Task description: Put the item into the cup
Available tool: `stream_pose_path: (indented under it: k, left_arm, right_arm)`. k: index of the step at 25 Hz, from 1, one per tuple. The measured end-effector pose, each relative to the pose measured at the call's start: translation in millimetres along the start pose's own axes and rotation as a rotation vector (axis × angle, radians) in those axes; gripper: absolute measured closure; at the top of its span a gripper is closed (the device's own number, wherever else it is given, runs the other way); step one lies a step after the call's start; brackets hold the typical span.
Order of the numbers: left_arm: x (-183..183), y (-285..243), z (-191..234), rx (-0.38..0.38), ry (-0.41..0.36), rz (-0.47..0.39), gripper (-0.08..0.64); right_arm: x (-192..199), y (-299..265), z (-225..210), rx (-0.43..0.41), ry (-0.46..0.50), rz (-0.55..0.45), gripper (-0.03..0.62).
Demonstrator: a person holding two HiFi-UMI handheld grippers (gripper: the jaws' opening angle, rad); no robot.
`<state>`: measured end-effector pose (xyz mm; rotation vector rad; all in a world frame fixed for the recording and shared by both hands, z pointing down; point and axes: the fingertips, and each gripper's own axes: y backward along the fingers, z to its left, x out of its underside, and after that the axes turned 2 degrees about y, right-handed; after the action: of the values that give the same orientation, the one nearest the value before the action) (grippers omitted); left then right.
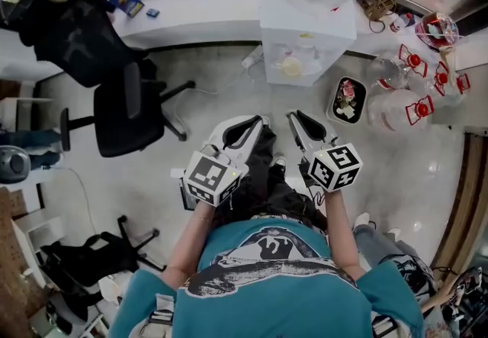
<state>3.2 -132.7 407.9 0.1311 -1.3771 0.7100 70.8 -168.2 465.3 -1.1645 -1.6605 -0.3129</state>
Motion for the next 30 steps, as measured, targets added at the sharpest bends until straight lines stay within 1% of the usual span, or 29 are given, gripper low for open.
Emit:
stream_pose_path:
  k: [3, 6, 11, 19, 27, 30]
  left_arm:
    - [-4.5, -14.2, 11.8, 0.016, -0.017, -0.002, 0.541]
    - [-6.5, -30.0, 23.9, 0.026, -0.025, 0.019, 0.545]
    - [11.3, -52.3, 41.7, 0.055, -0.042, 0.059, 0.545]
    - [29.6, -83.1, 58.0, 0.093, 0.025, 0.058, 0.545]
    - [42.6, -110.8, 83.6, 0.095, 0.024, 0.071, 0.546]
    - [43.4, -119.1, 90.8, 0.104, 0.013, 0.080, 0.546]
  right_arm:
    - [-3.2, -15.0, -15.5, 0.019, 0.004, 0.014, 0.552]
    - [-4.9, -29.9, -32.8, 0.037, 0.011, 0.031, 0.552]
    - [4.5, -59.7, -66.0, 0.073, 0.028, 0.076, 0.552]
    - [30.1, -109.6, -128.1, 0.139, 0.051, 0.163, 0.552]
    - [66.8, -153.6, -185.2, 0.211, 0.054, 0.249, 0.552]
    - [81.9, -165.2, -203.6, 0.230, 0.070, 0.288, 0.552]
